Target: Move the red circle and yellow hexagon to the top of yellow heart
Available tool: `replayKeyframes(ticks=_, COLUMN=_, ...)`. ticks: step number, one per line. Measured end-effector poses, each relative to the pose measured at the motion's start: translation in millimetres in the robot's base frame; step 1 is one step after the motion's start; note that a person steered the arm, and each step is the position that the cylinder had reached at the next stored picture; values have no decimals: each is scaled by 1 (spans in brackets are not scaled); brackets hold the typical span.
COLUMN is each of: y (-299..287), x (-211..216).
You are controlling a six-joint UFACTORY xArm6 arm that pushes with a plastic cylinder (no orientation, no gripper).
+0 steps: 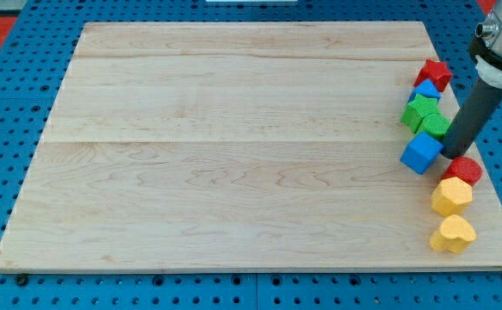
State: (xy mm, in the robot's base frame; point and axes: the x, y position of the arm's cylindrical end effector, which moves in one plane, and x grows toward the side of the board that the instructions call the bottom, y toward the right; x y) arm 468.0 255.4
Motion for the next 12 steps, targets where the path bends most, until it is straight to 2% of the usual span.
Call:
replayKeyframes(ticks=3, y=22, x=3)
replayKeyframes(ticks=12, y=23, x=8)
